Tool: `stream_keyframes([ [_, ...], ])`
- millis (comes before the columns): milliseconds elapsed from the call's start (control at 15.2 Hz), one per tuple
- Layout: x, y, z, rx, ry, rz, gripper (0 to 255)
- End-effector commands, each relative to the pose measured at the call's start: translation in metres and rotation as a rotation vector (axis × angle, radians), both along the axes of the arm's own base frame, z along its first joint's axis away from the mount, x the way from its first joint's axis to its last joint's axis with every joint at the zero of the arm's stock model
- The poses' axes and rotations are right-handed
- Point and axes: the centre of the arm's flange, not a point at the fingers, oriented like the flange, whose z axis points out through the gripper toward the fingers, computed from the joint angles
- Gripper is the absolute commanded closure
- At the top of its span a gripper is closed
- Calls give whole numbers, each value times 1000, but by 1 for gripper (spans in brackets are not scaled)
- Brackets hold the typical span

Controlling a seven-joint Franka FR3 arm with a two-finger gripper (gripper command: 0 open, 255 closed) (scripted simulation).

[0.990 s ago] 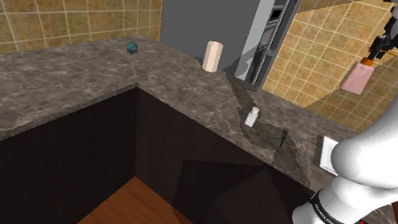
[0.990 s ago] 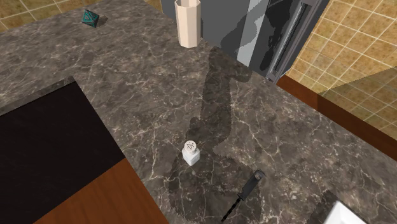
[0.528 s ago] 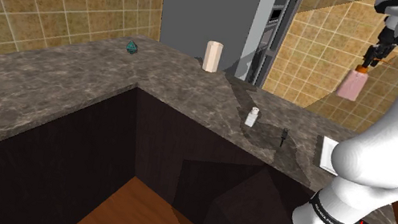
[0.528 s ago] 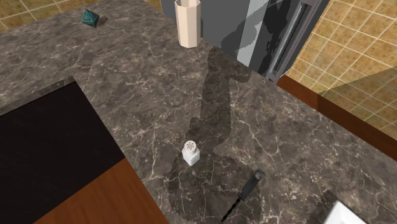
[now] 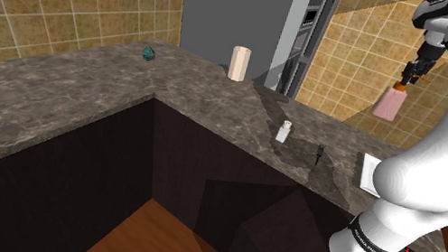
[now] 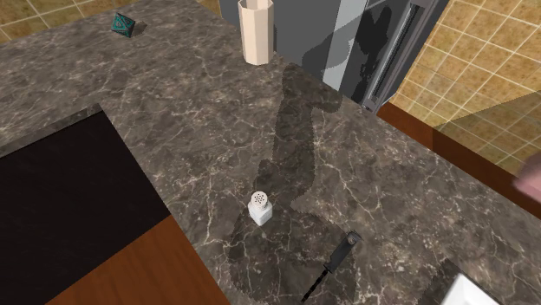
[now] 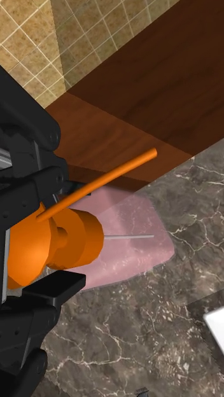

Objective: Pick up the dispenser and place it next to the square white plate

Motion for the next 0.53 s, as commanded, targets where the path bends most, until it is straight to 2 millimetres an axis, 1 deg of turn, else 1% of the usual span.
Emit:
stream_keyframes([
  [0,-1,0,-10,-1,0,0,255],
  [462,-1,0,-47,-1,0,0,255],
])
